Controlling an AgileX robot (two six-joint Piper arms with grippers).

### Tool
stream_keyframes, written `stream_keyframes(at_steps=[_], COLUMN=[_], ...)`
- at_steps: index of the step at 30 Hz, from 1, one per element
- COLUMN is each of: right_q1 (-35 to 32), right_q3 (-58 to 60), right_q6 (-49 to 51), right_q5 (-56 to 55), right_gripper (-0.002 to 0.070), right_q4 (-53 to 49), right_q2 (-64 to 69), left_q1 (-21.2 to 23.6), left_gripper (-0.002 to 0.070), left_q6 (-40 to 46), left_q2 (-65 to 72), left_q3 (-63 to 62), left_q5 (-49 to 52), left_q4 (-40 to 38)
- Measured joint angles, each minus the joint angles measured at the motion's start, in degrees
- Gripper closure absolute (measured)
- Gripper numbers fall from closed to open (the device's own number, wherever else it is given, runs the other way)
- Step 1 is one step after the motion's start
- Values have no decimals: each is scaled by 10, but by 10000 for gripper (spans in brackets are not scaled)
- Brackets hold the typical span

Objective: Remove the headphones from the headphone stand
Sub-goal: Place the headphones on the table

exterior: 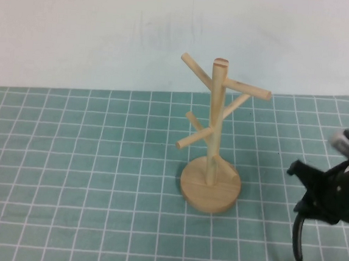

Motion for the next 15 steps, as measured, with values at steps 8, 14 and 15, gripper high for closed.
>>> stream_keyframes(at_steps=[8, 14, 15], right_q1=[0, -1, -2], right_q3=[-2, -9, -17], right_q6=[44, 19, 17], right_q5=[-64, -71, -53], right_gripper=[546, 339, 321], right_q4=[-3, -143, -182], right_q2=[90, 93, 89], left_q1=[0, 0, 0], left_gripper=[680, 680, 680], left_q6=[0, 0, 0], left_q2=[0, 0, 0], left_q3=[0, 0, 0], left_q5=[0, 0, 0], left_q4=[0, 0, 0])
